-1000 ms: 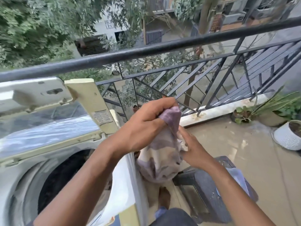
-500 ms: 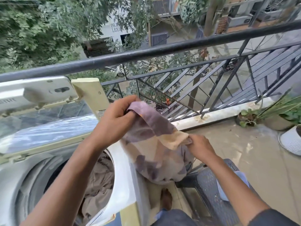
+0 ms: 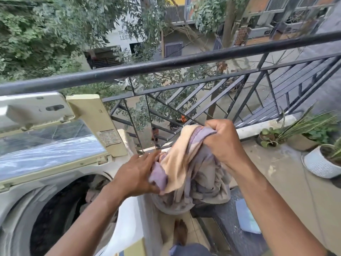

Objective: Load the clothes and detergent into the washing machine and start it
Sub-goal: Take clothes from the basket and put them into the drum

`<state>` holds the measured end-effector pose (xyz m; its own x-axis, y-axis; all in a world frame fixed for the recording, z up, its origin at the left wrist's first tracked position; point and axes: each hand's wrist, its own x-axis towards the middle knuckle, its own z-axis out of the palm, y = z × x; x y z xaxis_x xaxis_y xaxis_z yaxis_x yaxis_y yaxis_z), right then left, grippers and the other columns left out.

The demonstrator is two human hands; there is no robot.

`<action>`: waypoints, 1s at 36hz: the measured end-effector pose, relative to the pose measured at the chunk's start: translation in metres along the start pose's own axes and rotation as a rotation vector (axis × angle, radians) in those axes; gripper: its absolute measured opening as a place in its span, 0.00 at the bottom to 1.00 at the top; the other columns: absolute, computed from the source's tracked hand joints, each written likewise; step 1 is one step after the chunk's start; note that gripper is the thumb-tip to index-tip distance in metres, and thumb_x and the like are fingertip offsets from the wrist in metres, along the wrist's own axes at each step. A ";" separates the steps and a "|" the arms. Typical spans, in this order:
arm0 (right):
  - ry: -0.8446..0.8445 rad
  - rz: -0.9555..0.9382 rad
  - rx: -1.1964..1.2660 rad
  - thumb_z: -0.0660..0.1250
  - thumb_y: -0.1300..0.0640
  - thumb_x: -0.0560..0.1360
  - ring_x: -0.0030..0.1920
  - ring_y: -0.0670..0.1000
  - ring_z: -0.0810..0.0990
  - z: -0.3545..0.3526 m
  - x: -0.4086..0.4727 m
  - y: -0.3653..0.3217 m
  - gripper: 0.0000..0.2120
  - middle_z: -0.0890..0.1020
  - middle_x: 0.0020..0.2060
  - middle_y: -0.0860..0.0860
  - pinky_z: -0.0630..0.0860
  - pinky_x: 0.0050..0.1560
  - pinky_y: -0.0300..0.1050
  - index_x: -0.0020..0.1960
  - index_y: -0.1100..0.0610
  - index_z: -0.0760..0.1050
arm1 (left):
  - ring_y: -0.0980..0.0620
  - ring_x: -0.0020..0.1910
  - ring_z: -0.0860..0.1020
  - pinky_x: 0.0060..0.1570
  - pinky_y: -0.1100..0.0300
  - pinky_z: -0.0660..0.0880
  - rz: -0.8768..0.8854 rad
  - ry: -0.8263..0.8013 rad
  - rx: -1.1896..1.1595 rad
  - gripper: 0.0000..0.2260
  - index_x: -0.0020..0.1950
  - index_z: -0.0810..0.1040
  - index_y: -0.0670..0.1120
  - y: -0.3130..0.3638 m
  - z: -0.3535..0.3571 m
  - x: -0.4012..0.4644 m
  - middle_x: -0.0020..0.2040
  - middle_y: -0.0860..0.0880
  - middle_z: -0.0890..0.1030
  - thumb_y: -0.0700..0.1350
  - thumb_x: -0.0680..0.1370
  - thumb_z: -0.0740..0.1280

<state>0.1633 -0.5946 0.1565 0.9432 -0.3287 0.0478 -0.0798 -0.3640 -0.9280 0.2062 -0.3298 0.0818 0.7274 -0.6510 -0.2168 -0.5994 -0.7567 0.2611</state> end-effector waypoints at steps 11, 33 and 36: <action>-0.133 -0.104 -0.233 0.71 0.62 0.62 0.25 0.45 0.65 -0.007 0.016 0.006 0.16 0.63 0.23 0.45 0.60 0.27 0.41 0.31 0.61 0.62 | 0.54 0.44 0.86 0.41 0.58 0.83 -0.311 0.414 -0.801 0.08 0.47 0.87 0.55 -0.020 -0.061 0.008 0.43 0.56 0.88 0.43 0.80 0.70; -0.601 0.206 -0.708 0.85 0.47 0.62 0.31 0.47 0.69 0.000 0.026 0.096 0.23 0.74 0.28 0.45 0.63 0.32 0.45 0.32 0.54 0.71 | 0.48 0.36 0.80 0.36 0.56 0.74 -0.205 0.735 -1.305 0.12 0.38 0.84 0.50 0.010 -0.120 0.001 0.35 0.51 0.83 0.41 0.77 0.64; -0.574 0.169 -0.792 0.81 0.50 0.67 0.35 0.52 0.74 0.000 0.021 0.113 0.19 0.77 0.31 0.48 0.63 0.31 0.45 0.35 0.56 0.73 | 0.47 0.33 0.76 0.34 0.57 0.68 -0.159 0.679 -1.251 0.14 0.38 0.81 0.50 0.004 -0.116 -0.003 0.33 0.51 0.80 0.38 0.80 0.63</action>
<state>0.1745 -0.6430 0.0532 0.8960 -0.0338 -0.4427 -0.2222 -0.8974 -0.3812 0.2401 -0.3238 0.1932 0.9876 -0.1415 0.0683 -0.0740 -0.0355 0.9966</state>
